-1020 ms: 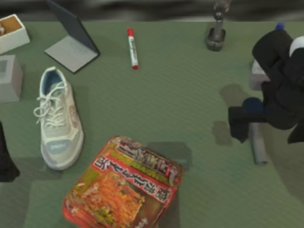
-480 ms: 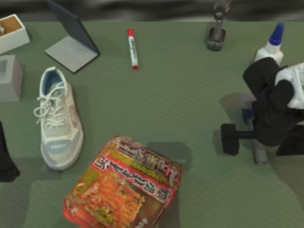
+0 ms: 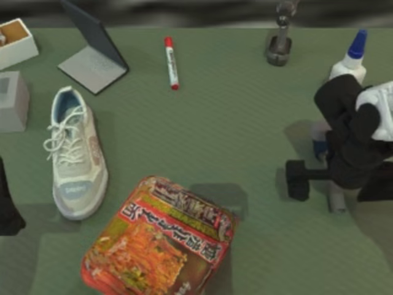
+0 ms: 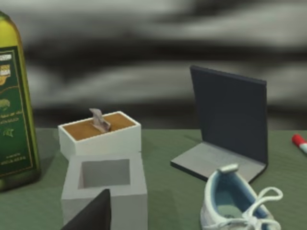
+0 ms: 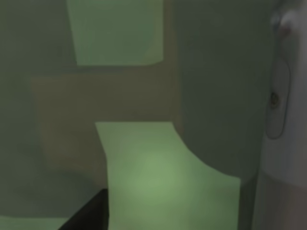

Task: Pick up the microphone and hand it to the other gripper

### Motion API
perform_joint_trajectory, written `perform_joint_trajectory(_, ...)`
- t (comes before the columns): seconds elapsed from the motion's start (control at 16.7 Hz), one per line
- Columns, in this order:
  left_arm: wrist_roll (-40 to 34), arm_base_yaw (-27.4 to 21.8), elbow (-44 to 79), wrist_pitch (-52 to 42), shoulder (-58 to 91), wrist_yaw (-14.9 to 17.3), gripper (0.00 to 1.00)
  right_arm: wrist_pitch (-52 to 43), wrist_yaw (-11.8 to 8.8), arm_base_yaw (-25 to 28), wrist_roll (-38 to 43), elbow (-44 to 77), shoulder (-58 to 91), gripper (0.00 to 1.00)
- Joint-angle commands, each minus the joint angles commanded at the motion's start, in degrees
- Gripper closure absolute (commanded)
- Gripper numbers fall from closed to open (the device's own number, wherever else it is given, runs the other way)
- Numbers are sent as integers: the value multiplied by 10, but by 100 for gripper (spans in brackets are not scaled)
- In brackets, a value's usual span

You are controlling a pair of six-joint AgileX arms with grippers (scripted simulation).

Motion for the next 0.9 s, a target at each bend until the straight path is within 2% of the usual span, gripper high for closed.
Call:
perform_joint_trajectory(0.48,0,0,0,0,0,0,0,0,0,0,0,0,0,98)
perform_joint_trajectory(0.9,0,0,0,0,0,0,0,0,0,0,0,0,0,100)
